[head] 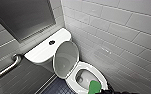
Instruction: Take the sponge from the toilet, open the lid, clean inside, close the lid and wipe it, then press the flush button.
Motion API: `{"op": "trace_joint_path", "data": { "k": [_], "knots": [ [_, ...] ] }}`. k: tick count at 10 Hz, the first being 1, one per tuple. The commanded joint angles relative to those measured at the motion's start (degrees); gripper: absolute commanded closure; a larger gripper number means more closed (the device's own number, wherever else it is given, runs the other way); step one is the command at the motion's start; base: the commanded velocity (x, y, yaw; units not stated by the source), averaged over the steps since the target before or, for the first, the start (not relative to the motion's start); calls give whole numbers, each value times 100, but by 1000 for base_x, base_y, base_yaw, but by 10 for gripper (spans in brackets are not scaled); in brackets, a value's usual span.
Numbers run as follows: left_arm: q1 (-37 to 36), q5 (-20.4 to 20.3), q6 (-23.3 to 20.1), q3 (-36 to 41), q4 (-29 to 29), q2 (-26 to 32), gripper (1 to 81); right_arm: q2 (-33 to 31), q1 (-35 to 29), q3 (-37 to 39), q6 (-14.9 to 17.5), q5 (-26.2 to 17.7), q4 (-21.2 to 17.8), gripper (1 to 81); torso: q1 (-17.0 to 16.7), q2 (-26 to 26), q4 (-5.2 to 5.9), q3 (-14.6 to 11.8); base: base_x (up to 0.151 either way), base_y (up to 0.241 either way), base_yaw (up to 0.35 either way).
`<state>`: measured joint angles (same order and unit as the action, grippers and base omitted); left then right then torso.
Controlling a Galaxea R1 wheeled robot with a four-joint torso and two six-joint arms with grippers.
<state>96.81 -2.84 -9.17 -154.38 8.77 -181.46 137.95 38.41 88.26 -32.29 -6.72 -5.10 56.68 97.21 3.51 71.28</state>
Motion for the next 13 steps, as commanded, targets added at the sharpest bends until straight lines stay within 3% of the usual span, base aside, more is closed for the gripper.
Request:
{"op": "trace_joint_path", "data": {
  "k": [1,6,10,11,13],
  "knots": [
    [317,539,-32,48,38,-269,10,7,-1435,331,-23,-1287,255,811,0,0,0,0,0,0,0],
    [309,539,-32,48,29,-269,10,622,-2447,902,-14,-2237,255,811,0,0,0,0,0,0,0],
    [282,574,-32,48,38,-295,10,1263,-2552,1166,12,-2273,281,811,0,0,0,0,0,0,0],
    [282,574,-32,48,38,-287,10,1369,-2587,1218,12,-2264,272,811,0,0,304,0,0,0,0],
    [274,574,-32,48,38,-295,10,1510,-2623,1175,12,-2246,263,811,0,0,609,182,0,0,0]
  ]
}}
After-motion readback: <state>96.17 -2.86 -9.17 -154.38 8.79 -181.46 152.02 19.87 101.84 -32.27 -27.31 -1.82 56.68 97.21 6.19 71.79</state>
